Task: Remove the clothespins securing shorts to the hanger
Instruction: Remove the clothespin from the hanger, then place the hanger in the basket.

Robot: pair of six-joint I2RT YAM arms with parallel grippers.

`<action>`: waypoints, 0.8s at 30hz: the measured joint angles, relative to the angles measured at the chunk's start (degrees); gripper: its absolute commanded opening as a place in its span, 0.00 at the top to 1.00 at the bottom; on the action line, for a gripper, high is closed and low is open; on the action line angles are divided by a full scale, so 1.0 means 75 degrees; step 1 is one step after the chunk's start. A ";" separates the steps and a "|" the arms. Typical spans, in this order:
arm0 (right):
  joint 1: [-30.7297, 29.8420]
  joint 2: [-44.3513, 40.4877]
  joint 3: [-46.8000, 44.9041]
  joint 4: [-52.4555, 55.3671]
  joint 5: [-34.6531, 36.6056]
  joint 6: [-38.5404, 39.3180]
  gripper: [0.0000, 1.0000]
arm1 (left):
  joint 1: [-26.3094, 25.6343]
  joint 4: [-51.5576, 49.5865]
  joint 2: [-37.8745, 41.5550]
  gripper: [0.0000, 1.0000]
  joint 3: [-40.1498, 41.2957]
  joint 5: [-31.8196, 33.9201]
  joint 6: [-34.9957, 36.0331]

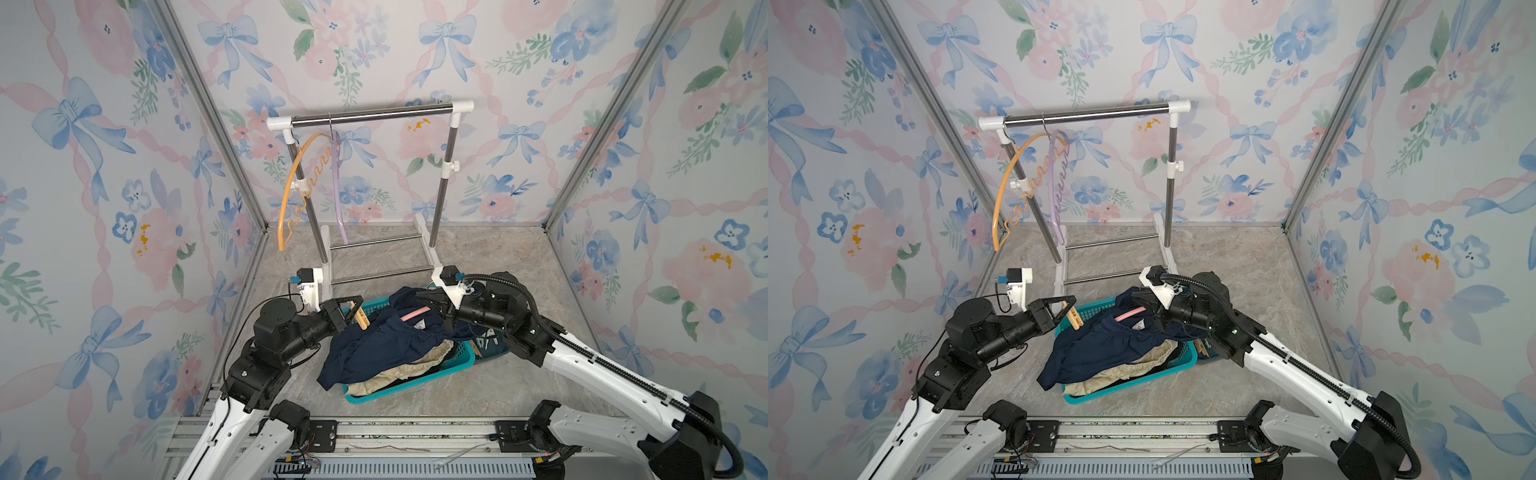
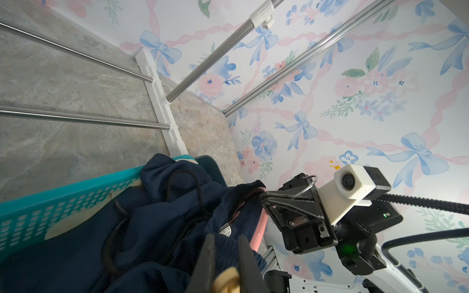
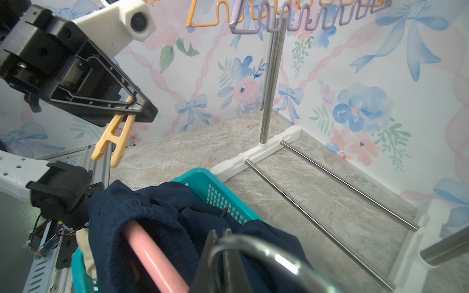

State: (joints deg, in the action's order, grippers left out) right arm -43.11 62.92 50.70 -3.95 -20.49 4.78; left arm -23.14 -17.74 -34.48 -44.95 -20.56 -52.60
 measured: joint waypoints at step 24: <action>-0.0455 0.4106 0.2970 0.1964 0.1527 -0.1536 0.76 | 0.0000 -0.0306 0.0883 1.00 0.0629 0.1110 0.0784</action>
State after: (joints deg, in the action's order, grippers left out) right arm -46.52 93.71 72.97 10.79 -9.04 -6.74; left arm -23.14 -20.03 -27.86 -40.23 -12.23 -46.72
